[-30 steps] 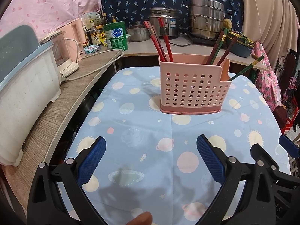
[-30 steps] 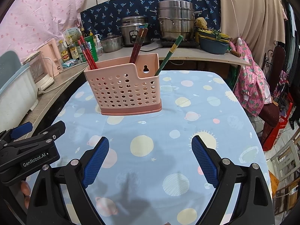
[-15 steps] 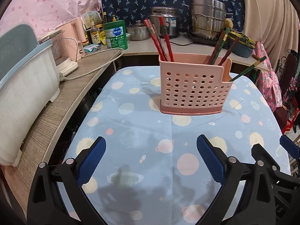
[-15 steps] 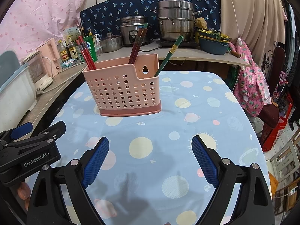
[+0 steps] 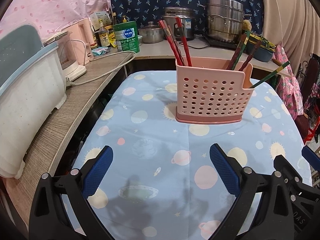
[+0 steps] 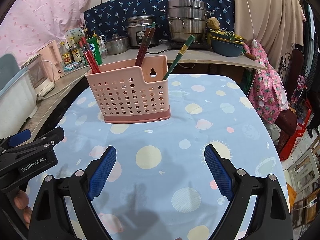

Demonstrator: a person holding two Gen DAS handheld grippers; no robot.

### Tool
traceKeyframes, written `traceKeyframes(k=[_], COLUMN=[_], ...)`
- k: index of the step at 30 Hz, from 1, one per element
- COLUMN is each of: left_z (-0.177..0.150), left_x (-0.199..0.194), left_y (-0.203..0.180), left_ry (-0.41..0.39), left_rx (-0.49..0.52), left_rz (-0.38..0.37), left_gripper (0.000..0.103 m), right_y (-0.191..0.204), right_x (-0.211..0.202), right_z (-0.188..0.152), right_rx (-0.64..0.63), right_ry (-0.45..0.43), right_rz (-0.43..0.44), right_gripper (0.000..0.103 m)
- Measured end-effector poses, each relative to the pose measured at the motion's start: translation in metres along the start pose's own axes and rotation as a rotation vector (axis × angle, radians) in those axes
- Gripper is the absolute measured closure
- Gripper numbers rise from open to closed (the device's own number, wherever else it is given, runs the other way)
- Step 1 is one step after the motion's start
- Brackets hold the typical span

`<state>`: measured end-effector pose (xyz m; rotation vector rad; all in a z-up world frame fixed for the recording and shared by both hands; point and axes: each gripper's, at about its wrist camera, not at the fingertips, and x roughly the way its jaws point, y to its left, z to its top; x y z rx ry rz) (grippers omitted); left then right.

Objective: Organize utensils

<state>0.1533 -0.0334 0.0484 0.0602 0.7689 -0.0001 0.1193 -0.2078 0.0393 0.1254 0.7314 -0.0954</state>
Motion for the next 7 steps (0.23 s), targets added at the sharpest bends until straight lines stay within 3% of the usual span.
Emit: traceKeyframes(k=[7], left_z=[-0.0003], left_x=[0.0042], left_y=[0.0059], left_ry=[-0.002], left_rx=[-0.014], left_rz=[0.004], left_gripper=[0.01], right_y=[-0.0033], right_x=[-0.0001], right_z=[-0.0003], right_rx=[0.011], right_ry=[0.0], right_rz=[-0.007], right_gripper=[0.017])
